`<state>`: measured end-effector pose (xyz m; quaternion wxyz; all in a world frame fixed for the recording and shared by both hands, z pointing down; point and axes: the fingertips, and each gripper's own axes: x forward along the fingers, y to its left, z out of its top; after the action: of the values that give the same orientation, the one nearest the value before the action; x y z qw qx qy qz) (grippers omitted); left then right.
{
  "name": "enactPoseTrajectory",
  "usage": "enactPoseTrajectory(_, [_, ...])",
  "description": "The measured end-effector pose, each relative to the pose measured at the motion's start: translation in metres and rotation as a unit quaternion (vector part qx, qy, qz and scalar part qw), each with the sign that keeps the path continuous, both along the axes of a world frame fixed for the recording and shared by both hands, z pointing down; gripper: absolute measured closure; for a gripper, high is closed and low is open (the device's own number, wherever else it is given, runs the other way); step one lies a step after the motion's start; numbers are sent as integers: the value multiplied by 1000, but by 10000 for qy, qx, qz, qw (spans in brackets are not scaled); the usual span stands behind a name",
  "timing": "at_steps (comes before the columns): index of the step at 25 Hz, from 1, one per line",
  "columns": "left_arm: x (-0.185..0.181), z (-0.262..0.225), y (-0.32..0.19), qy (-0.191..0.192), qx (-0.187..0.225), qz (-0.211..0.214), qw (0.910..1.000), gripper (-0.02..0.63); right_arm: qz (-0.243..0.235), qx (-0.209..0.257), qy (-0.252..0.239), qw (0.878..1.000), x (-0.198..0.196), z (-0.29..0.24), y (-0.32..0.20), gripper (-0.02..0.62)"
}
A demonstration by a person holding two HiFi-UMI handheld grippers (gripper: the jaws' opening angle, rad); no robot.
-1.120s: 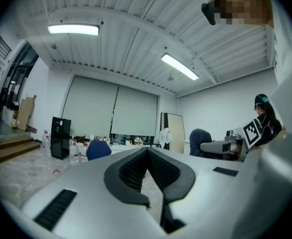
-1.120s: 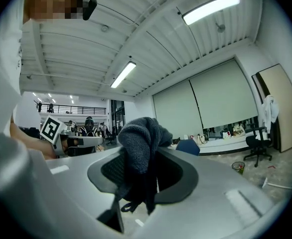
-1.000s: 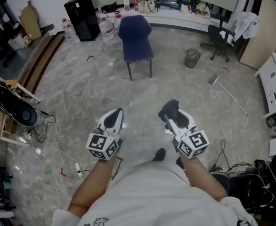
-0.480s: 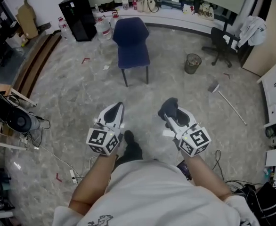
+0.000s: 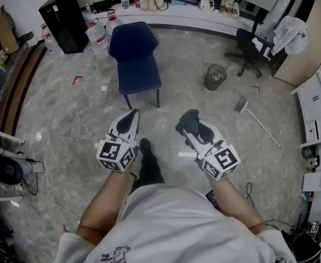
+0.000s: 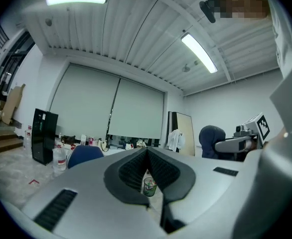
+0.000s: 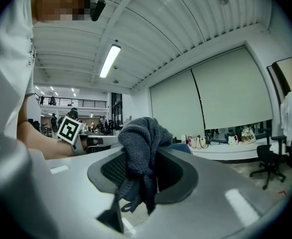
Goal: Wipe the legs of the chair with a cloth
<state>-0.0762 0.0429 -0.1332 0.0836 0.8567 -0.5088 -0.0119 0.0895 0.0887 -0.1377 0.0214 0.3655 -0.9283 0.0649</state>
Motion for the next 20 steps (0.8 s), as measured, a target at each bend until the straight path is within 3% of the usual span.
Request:
enactPoseTrajectory(10, [-30, 52, -280, 145, -182, 1013, 9946, 600, 63, -422, 431, 9982, -69, 56, -280, 465])
enactPoseTrajectory(16, [-19, 114, -345, -25, -299, 1141, 9930, 600, -40, -751, 525, 9958, -61, 133, -357, 465])
enactPoseTrajectory(20, [-12, 184, -381, -113, -343, 1037, 9940, 600, -141, -988, 656, 9928, -50, 217, -397, 463])
